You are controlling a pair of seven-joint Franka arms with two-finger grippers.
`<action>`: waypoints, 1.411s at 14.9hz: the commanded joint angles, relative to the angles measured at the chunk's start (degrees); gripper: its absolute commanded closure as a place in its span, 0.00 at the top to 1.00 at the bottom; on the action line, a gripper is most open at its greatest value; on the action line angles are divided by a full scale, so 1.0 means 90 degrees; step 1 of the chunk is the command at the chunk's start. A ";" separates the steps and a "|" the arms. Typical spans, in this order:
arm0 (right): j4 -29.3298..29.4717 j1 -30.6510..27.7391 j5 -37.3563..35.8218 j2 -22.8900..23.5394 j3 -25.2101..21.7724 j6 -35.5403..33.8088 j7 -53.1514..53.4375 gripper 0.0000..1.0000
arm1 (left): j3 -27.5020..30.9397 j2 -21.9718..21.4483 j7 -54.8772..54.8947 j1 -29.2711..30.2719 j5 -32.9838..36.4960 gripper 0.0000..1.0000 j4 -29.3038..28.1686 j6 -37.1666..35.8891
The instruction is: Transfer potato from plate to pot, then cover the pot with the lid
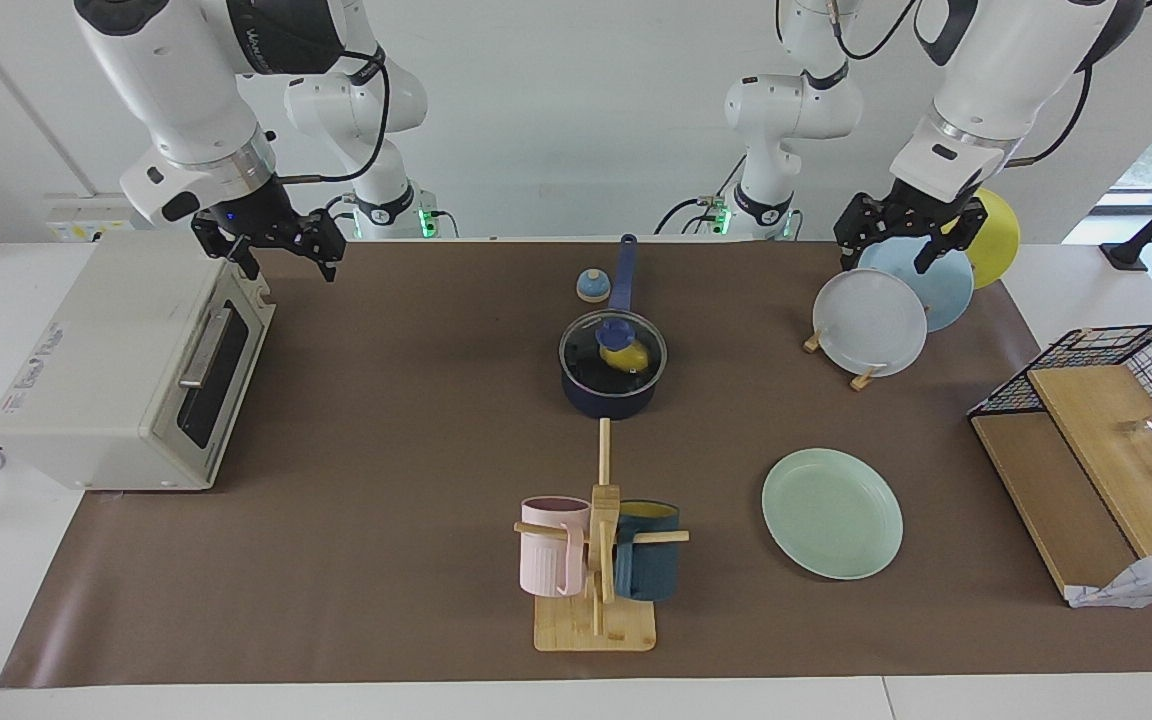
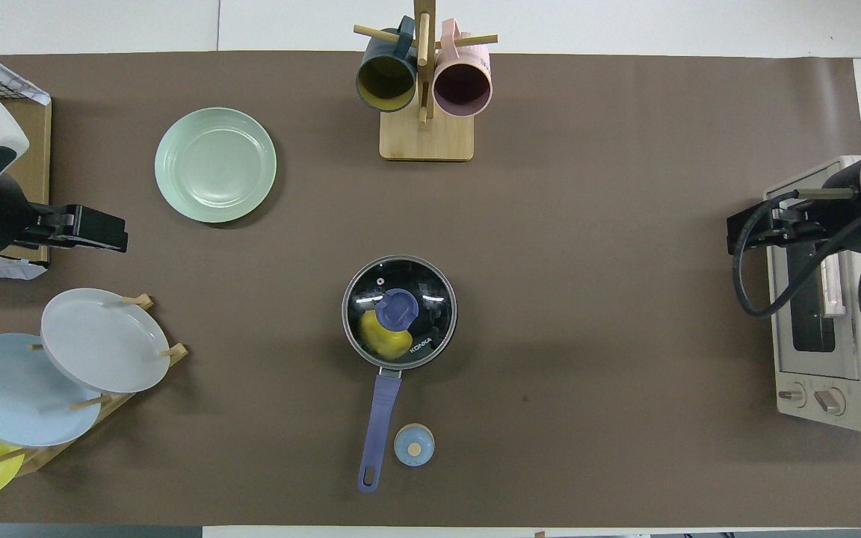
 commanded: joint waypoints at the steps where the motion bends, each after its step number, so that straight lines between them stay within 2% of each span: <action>1: -0.0192 -0.0201 -0.0043 -0.0198 0.0029 0.0008 -0.0169 1.00 | -0.0052 -0.0081 0.0000 0.0107 0.0025 1.00 -0.0041 0.0036; 8: -0.0036 -0.0202 -0.0023 -0.0120 -0.0039 -0.0245 -0.0159 1.00 | -0.0062 -0.0081 0.0010 0.0097 0.0025 1.00 -0.0041 0.0036; 21: -0.0036 -0.0172 0.0045 -0.0002 -0.0059 -0.0080 -0.0364 1.00 | -0.0062 -0.0081 0.0010 0.0097 0.0016 1.00 -0.0041 0.0027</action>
